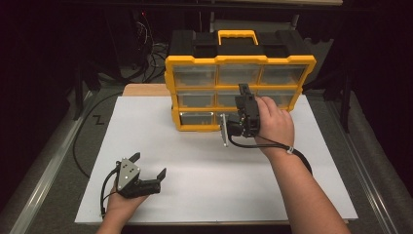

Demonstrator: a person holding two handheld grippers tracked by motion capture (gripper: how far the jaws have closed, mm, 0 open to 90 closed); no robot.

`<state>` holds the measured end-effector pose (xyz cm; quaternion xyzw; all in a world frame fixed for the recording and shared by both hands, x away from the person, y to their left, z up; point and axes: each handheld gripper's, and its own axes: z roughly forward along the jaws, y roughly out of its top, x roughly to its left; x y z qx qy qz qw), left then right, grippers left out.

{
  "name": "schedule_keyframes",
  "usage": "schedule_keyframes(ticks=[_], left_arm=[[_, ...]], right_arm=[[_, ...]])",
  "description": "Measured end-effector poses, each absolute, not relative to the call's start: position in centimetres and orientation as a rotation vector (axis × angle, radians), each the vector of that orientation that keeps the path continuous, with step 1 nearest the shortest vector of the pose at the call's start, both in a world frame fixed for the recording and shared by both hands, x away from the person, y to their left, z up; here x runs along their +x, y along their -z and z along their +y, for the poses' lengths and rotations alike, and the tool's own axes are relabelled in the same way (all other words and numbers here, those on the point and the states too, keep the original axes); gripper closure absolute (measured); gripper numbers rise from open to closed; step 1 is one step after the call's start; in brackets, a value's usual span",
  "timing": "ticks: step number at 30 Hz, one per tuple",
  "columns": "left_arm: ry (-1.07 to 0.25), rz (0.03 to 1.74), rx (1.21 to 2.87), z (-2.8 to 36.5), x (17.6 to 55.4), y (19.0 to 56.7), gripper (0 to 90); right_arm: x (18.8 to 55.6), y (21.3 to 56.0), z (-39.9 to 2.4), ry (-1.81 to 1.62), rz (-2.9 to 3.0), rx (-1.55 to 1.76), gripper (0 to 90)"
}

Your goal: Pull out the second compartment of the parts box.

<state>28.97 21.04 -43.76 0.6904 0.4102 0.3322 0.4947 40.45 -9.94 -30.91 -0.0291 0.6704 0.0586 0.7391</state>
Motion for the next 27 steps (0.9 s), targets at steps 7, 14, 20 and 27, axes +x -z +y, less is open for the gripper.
schedule_keyframes(ticks=[7,14,20,27], left_arm=[[-0.801,0.996,1.668,21.1,29.0,43.7,0.3],[-0.797,0.994,1.667,21.2,29.0,43.7,0.3],[-0.796,0.994,1.662,21.2,29.0,43.7,0.3],[-0.797,0.995,1.659,21.2,29.0,43.7,0.3]], right_arm=[[40.8,30.1,-9.7,-0.13,1.46,-0.051,53.9],[40.9,29.0,-9.5,-0.138,1.442,-0.047,63.1],[41.2,28.1,-9.5,-0.133,1.435,-0.045,67.4],[41.9,27.6,-9.5,-0.128,1.428,-0.029,70.3]])
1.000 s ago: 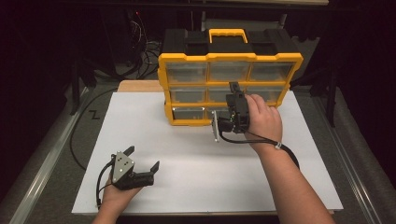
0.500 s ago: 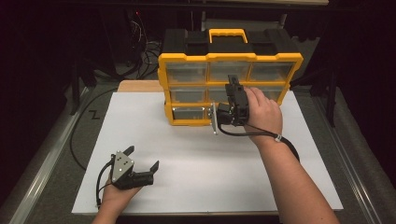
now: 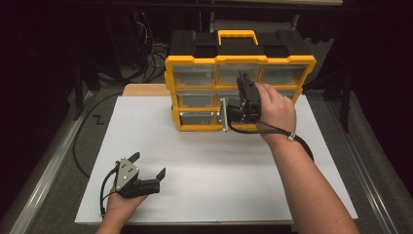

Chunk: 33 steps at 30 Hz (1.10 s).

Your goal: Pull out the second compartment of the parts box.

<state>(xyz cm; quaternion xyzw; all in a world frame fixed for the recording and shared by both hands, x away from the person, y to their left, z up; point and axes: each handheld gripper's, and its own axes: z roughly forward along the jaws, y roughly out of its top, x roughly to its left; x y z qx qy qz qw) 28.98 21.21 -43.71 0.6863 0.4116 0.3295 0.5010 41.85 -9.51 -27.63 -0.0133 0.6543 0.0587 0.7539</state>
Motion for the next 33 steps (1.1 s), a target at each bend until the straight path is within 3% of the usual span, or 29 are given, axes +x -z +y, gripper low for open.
schedule_keyframes(ticks=[20,33], left_arm=[[-0.796,1.005,1.651,21.6,29.0,43.7,0.3],[-0.795,1.007,1.646,21.6,29.0,43.7,0.3]], right_arm=[[44.2,26.8,-9.5,-0.093,1.413,-0.022,77.1],[43.9,27.0,-9.5,-0.083,1.398,-0.044,84.3]])
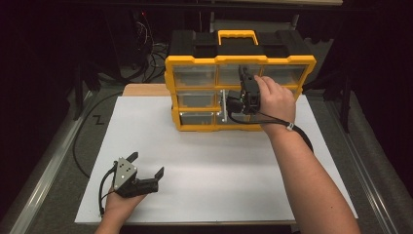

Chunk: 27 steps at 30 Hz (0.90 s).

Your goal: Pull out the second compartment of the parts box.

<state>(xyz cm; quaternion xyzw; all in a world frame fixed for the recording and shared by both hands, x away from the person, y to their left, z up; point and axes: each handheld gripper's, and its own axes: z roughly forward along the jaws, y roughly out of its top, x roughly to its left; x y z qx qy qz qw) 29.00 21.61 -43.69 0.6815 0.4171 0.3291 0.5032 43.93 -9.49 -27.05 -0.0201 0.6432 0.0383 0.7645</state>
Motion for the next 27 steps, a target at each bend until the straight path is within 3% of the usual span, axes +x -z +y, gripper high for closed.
schedule_keyframes(ticks=[27], left_arm=[[-0.796,0.997,1.651,21.3,29.1,43.7,0.3]], right_arm=[[41.1,26.9,-10.2,-0.09,1.411,-0.055,81.8]])
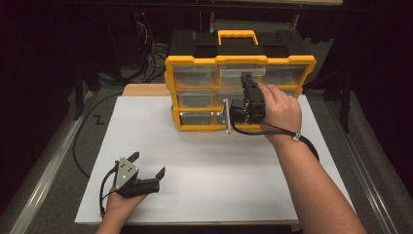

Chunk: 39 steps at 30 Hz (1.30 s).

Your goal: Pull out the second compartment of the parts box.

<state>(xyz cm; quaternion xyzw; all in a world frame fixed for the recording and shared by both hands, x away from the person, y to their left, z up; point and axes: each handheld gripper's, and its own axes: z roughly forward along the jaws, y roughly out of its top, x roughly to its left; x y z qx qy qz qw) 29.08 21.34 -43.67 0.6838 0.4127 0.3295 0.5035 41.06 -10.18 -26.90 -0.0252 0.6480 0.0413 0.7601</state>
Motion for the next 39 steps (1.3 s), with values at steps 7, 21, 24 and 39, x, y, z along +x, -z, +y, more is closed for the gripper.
schedule_keyframes(ticks=[7,21,24,39], left_arm=[[-0.8,0.997,1.65,21.4,29.1,43.6,0.3],[-0.805,0.991,1.652,21.4,29.0,43.6,0.3],[-0.804,0.992,1.649,21.4,29.0,43.5,0.3],[-0.8,0.99,1.652,21.2,29.2,43.6,0.3]], right_arm=[[41.2,26.4,-10.3,-0.089,1.445,-0.046,71.5],[41.7,25.4,-10.6,-0.083,1.523,-0.032,79.1],[41.7,25.5,-10.4,-0.069,1.509,-0.037,80.2],[37.9,26.1,-10.9,-0.099,1.467,-0.042,80.7]])
